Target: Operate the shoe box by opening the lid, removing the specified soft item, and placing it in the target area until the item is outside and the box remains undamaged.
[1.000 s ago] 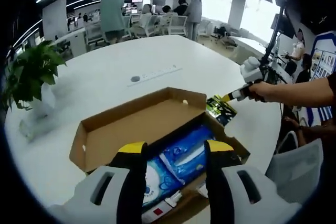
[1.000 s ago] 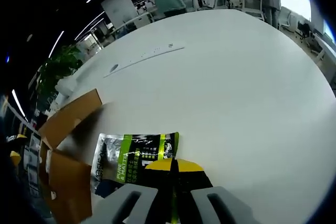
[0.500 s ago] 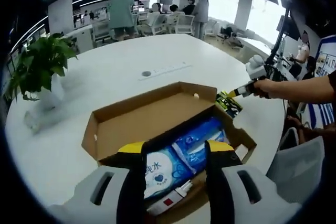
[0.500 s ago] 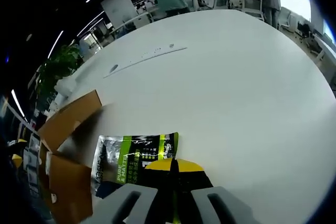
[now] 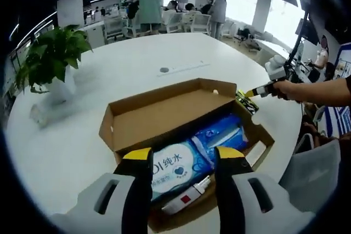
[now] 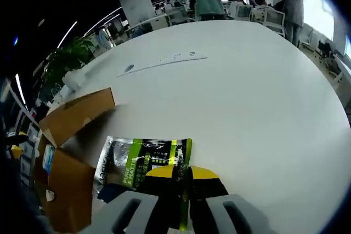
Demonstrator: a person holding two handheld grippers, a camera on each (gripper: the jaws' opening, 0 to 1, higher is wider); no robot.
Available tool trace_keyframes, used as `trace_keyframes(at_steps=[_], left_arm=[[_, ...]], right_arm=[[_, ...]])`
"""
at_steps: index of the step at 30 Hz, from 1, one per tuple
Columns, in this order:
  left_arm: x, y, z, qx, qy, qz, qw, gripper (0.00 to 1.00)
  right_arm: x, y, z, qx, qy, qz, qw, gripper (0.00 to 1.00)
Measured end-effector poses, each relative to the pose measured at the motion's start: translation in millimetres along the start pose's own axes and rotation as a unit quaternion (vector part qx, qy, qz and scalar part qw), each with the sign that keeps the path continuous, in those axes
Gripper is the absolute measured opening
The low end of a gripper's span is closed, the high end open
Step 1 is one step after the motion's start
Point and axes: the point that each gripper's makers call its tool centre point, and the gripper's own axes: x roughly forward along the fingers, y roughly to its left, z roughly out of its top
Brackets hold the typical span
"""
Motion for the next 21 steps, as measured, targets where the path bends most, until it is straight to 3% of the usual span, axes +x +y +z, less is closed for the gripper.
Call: trace_keyframes(at_steps=[4,14,21], left_arm=[[-3,4.2,-6.7,0.000,-0.001,0.000,1.0000,0.45],[-12,8.9,-15.6,-0.002,-0.004,0.001,1.0000,0.47],[-17,12.2,-17.7,-0.006,-0.013,-0.001,0.9999,0.48]], right_arm=[[-10,9,8.7,-0.019,-0.027,0.008,0.9994,0.13],[-44,22,13.4,-0.045,-0.058,0.008,0.9972,0.18],[-58,27,8.1,-0.050,-0.061,0.012,0.9968,0.21]])
